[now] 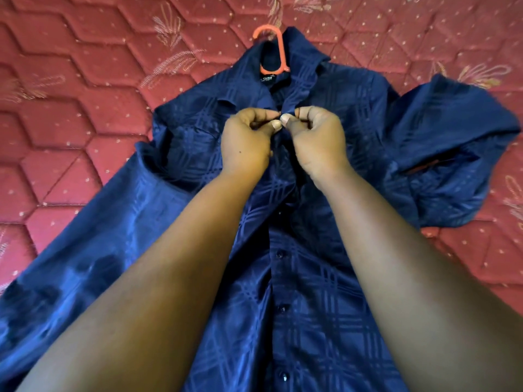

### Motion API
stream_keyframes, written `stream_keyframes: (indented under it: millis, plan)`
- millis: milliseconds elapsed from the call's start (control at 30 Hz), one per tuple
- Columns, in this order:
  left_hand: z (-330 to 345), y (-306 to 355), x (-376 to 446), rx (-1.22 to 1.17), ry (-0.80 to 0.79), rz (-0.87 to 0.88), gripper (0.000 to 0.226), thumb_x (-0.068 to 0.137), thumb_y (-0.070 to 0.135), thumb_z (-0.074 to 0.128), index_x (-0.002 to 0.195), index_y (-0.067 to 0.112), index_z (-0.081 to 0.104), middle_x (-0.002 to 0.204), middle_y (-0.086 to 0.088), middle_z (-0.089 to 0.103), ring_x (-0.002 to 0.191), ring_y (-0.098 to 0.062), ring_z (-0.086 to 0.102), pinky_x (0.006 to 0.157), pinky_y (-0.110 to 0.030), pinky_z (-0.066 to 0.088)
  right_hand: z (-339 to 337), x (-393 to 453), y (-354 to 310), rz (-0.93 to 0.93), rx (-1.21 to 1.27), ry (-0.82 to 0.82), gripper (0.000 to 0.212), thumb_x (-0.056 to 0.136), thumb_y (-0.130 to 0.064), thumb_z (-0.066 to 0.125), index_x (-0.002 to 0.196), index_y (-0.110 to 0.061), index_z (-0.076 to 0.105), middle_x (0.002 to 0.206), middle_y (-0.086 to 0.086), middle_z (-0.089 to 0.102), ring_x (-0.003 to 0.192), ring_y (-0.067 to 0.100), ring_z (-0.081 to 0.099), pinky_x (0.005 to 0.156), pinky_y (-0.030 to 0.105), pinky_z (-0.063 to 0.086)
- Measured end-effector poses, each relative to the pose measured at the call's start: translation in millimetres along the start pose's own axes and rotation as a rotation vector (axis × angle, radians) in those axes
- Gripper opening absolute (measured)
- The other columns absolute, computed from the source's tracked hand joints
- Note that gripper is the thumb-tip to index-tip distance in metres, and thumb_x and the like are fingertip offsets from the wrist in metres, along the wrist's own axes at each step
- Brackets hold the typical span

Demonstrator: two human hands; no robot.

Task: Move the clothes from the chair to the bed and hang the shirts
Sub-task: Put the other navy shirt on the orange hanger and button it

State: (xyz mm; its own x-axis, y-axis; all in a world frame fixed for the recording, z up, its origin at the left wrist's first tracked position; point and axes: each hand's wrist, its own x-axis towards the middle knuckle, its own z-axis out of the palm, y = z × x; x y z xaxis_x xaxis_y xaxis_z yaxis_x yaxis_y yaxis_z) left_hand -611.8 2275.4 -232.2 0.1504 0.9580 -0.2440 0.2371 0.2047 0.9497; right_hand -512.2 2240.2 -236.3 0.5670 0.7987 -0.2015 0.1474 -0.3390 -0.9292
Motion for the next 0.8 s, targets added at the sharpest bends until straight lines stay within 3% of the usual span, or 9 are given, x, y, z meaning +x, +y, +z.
stream_keyframes:
  millis: [67,200,267,333,467,567,667,800]
  plan:
    - [-3,-2,1,0.021,0.019,0.006,0.012,0.086,0.019,0.073,0.079,0.027,0.067,0.079,0.006,0.070,0.075,-0.016,0.068,0.068,-0.038,0.058,-1,-3,2,-0.042,-0.045,-0.007,0.020,0.095,-0.023,0.063,0.104,-0.005,0.067,0.068,-0.009,0.055,0.051,-0.004,0.046,0.052,0.011,0.036]
    - [-4,-3,-2,0.031,-0.003,-0.033,0.006,0.087,0.022,0.073,0.084,0.017,0.071,0.076,0.005,0.070,0.062,-0.008,0.064,0.054,-0.029,0.057,-4,-4,5,-0.062,-0.067,-0.034,0.019,0.096,-0.019,0.059,0.092,-0.003,0.068,0.059,-0.007,0.049,0.044,0.000,0.037,0.045,0.015,0.029]
    - [-3,-2,-2,0.006,-0.028,-0.059,0.005,0.089,0.017,0.071,0.089,0.012,0.071,0.078,0.003,0.069,0.064,-0.007,0.064,0.054,-0.026,0.056,-4,-5,6,-0.028,-0.045,-0.064,0.020,0.096,-0.018,0.059,0.098,-0.001,0.070,0.070,-0.002,0.060,0.055,-0.001,0.046,0.055,0.016,0.038]
    - [-3,0,-1,-0.029,-0.054,-0.088,0.005,0.092,0.011,0.066,0.093,0.008,0.070,0.077,0.000,0.066,0.067,-0.007,0.063,0.059,-0.025,0.057,-5,-5,7,0.023,0.028,-0.077,0.019,0.096,-0.015,0.060,0.102,-0.001,0.070,0.087,0.003,0.068,0.075,0.006,0.058,0.070,0.024,0.049]
    - [-2,3,-1,-0.043,-0.088,-0.104,0.007,0.093,0.007,0.063,0.087,0.009,0.067,0.076,-0.002,0.065,0.068,-0.009,0.063,0.068,-0.030,0.060,-6,-5,11,0.095,0.138,-0.082,0.019,0.094,-0.015,0.061,0.104,0.000,0.069,0.099,0.012,0.071,0.093,0.020,0.064,0.089,0.040,0.053]
    - [-2,3,3,0.014,-0.088,-0.083,0.013,0.092,0.010,0.066,0.080,0.014,0.068,0.077,-0.004,0.068,0.074,-0.015,0.067,0.069,-0.034,0.061,-7,-7,13,0.100,0.191,-0.107,0.015,0.092,-0.015,0.062,0.086,-0.003,0.069,0.084,0.020,0.062,0.078,0.024,0.053,0.072,0.040,0.047]
    - [-3,4,5,0.072,-0.115,-0.058,0.013,0.092,0.011,0.066,0.080,0.014,0.068,0.081,-0.005,0.070,0.080,-0.021,0.070,0.069,-0.034,0.061,-10,-9,11,0.134,0.258,-0.098,0.020,0.087,-0.009,0.063,0.070,-0.018,0.069,0.076,0.012,0.060,0.073,0.022,0.052,0.069,0.035,0.044]
    - [-5,6,8,0.076,-0.153,-0.074,0.015,0.094,0.009,0.062,0.080,0.012,0.065,0.075,-0.003,0.064,0.068,-0.011,0.062,0.064,-0.029,0.059,-13,-6,5,0.258,0.384,-0.091,0.025,0.092,-0.011,0.058,0.069,-0.016,0.065,0.062,-0.003,0.062,0.059,0.010,0.058,0.052,0.022,0.044]
